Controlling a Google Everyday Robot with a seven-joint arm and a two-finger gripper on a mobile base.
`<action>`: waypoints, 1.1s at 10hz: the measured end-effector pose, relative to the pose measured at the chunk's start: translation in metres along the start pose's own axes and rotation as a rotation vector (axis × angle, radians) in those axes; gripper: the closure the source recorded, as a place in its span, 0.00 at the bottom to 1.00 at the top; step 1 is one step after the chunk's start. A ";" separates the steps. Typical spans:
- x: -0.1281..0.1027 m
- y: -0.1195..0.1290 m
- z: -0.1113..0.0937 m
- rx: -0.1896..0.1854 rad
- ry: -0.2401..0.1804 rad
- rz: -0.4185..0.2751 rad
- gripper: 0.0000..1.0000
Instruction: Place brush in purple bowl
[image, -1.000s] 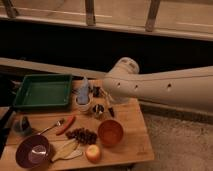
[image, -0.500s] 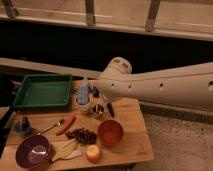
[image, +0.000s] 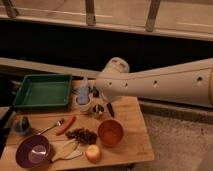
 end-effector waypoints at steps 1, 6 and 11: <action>-0.003 -0.004 0.020 -0.016 0.017 0.017 0.39; -0.034 -0.051 0.093 -0.083 0.062 0.091 0.39; -0.051 -0.059 0.096 -0.079 0.041 0.090 0.39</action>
